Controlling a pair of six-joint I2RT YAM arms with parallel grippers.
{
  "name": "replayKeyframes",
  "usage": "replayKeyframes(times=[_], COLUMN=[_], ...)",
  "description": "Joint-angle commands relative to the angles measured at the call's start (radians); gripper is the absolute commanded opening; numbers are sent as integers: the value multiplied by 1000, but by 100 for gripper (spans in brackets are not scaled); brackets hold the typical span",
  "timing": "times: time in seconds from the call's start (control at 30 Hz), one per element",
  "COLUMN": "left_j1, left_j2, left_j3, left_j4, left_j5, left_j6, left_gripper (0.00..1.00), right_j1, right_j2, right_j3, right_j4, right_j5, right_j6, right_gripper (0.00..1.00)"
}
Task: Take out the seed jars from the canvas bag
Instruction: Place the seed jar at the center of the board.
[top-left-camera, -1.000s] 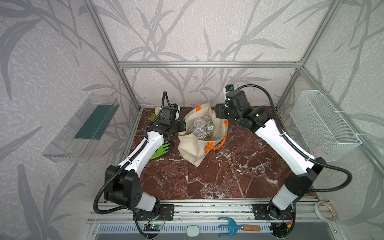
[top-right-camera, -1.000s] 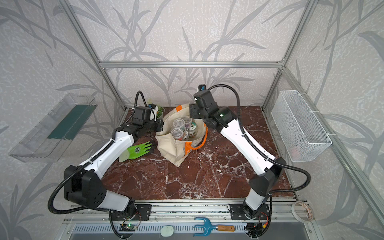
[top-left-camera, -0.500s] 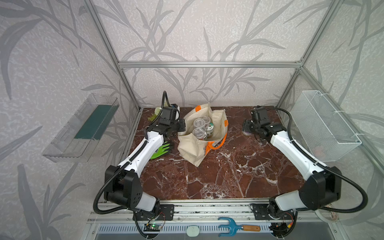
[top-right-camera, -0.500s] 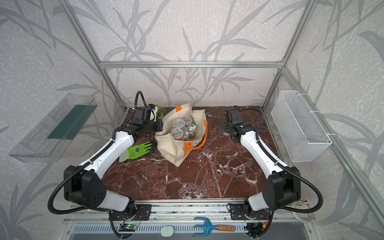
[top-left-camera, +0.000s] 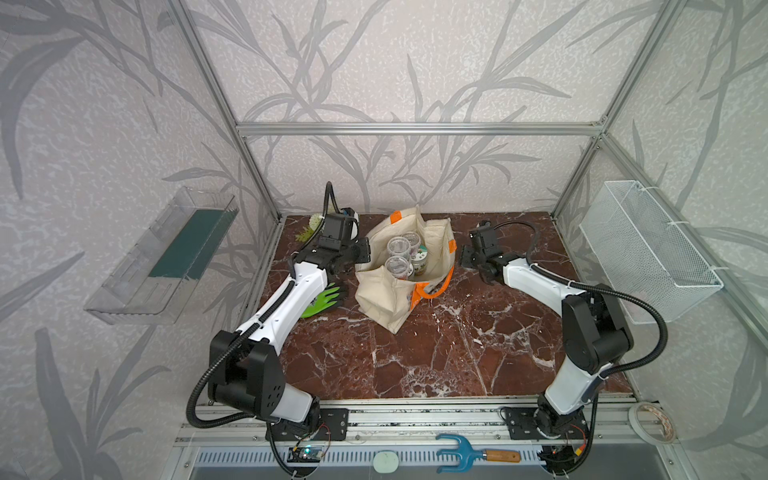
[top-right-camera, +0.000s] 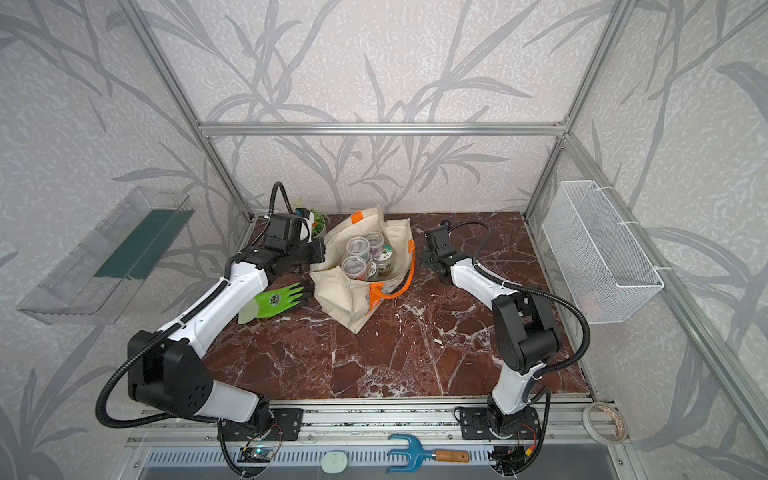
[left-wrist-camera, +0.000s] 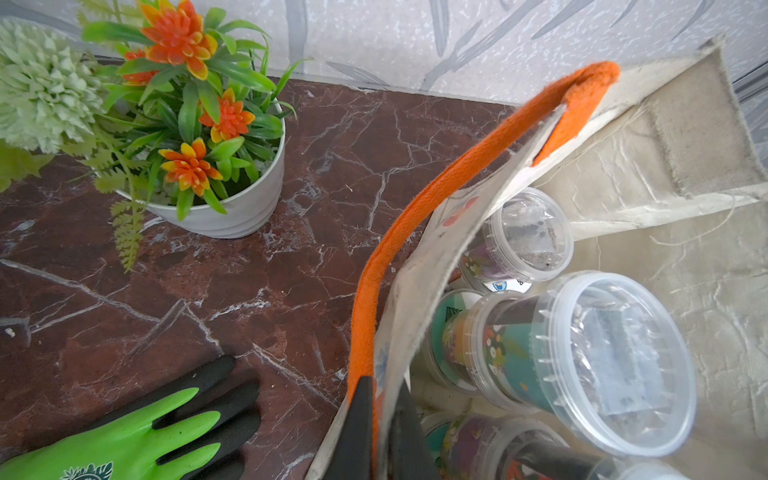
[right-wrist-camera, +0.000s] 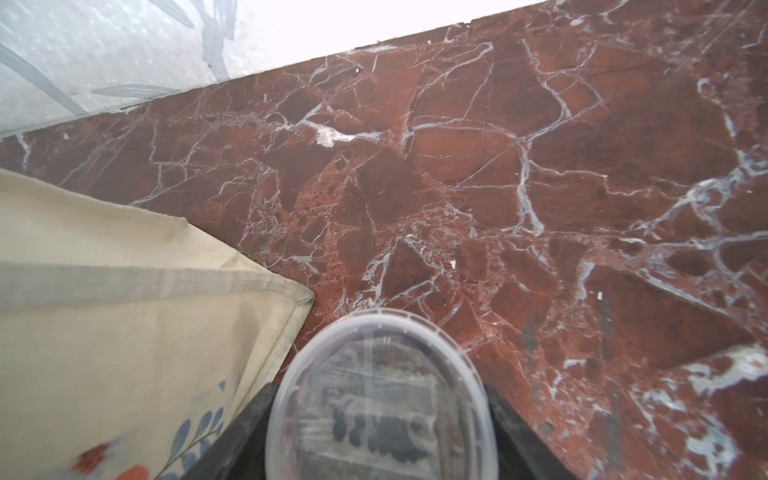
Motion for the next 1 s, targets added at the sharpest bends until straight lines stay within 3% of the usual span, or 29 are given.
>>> replayKeyframes(times=[0.0,0.77,0.97], left_j1=[-1,-1,-1], left_j2=[-32,-49,-52], left_j3=[17,4,6], left_j4=[-50,-50,-57], left_j5=[-14,-30,-51], left_j6=[-7,-14,-30], left_gripper=[0,0,0], right_j1=[-6,-6,-7], right_j2=[20,77,76], right_j3=[-42,-131,-140], right_j4=[123,172,168], right_j5=[59,35,44], right_j6=[-12,84,88], right_gripper=[52,54,62])
